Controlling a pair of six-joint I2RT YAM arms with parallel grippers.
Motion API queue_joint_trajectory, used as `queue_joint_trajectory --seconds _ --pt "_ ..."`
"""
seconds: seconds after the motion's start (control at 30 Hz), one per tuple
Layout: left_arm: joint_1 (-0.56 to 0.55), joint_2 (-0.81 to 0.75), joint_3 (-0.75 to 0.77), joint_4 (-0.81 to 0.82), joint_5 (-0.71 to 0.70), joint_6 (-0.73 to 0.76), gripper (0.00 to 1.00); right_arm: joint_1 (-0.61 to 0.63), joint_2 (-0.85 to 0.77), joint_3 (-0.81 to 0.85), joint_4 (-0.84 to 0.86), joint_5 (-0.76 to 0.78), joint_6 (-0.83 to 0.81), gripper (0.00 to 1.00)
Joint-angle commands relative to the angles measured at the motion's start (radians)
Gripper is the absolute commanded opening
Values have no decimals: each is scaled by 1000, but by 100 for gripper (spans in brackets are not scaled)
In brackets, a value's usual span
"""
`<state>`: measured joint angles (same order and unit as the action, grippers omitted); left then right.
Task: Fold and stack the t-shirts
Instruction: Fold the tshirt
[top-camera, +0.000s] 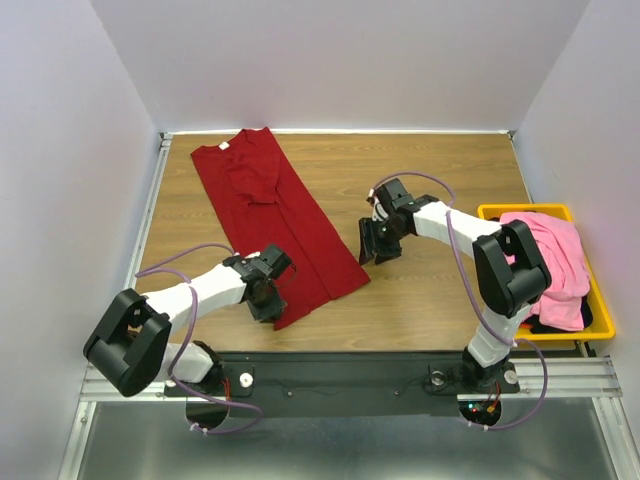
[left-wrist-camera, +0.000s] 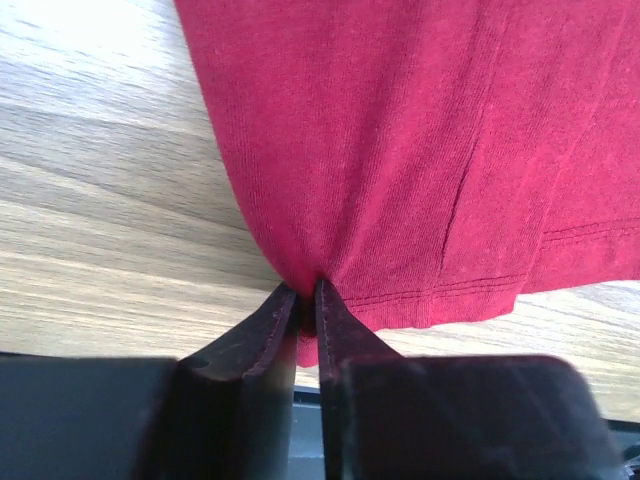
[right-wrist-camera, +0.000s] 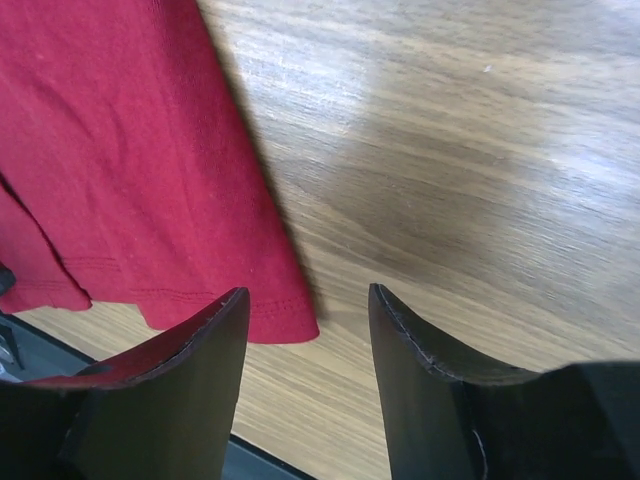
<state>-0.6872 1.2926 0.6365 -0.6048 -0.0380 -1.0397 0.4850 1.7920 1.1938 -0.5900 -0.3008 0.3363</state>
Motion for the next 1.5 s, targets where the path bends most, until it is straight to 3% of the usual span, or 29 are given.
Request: queue_joint_trajectory --seconds 0.0,0.27,0.53,0.73,0.93,0.97,1.03,1.3,1.47 --pt "-12 24 -1 -16 10 -3 14 20 9 -25 35 -26 1 56" --pt "-14 11 -26 11 21 10 0 55 3 -51 30 -23 20 54" --pt "-14 -3 -54 51 32 18 0 86 29 -57 22 29 27 52" --pt "-14 -9 -63 62 33 24 0 93 55 -54 19 58 27 44" --pt "-14 -30 -80 69 33 24 0 96 64 -59 15 74 20 24" --pt "-14 -32 -81 68 33 26 0 96 61 -59 13 78 18 12" --pt "-14 -42 -81 66 72 30 0 96 43 -63 -1 84 9 1" --pt "-14 -118 -55 33 104 32 0 95 -57 -65 -114 137 -19 1" --pt "-14 -116 44 5 53 49 0 92 -69 99 -180 161 -22 1"
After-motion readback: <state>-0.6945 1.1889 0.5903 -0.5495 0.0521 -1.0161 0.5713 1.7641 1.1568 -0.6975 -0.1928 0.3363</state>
